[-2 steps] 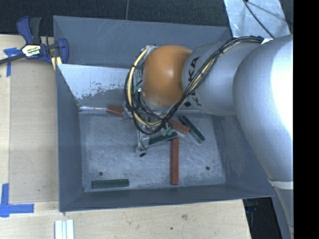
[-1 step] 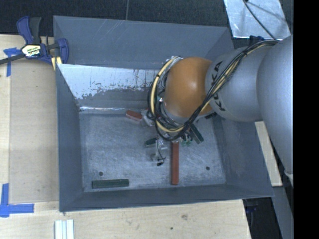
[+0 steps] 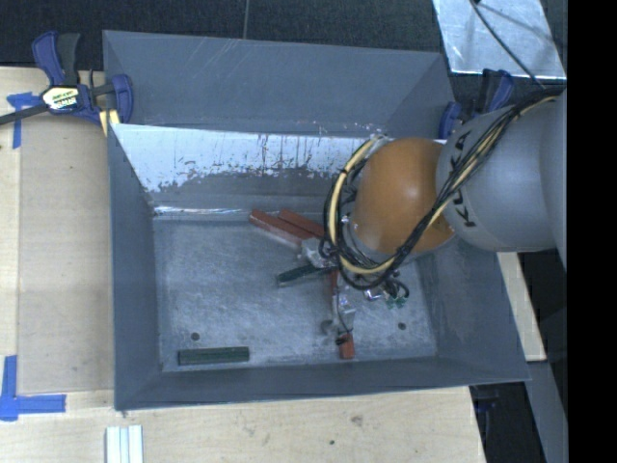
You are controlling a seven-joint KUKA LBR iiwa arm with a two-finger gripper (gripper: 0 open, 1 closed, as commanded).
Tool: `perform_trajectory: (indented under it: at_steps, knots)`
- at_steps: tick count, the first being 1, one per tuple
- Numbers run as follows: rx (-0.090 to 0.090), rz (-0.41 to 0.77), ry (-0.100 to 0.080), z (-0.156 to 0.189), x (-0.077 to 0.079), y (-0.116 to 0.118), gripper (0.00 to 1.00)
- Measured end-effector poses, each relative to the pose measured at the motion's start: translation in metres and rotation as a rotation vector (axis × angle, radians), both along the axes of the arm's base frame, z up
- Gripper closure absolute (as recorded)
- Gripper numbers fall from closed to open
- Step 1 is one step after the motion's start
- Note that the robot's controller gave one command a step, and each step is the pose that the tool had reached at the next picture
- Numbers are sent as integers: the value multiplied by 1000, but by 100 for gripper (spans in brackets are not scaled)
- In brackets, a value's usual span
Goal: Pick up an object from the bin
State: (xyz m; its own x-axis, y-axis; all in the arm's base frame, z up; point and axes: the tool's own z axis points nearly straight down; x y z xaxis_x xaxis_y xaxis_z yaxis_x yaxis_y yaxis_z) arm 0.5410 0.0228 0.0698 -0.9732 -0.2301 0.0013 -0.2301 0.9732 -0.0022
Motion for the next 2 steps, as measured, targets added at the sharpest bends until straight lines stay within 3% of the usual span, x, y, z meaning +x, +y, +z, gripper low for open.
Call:
perform_trajectory:
  at_steps: [1, 2]
  knots:
    - [3, 0, -4, 1, 2, 3, 100]
    - [3, 278, -4, 178, -15, 25, 100]
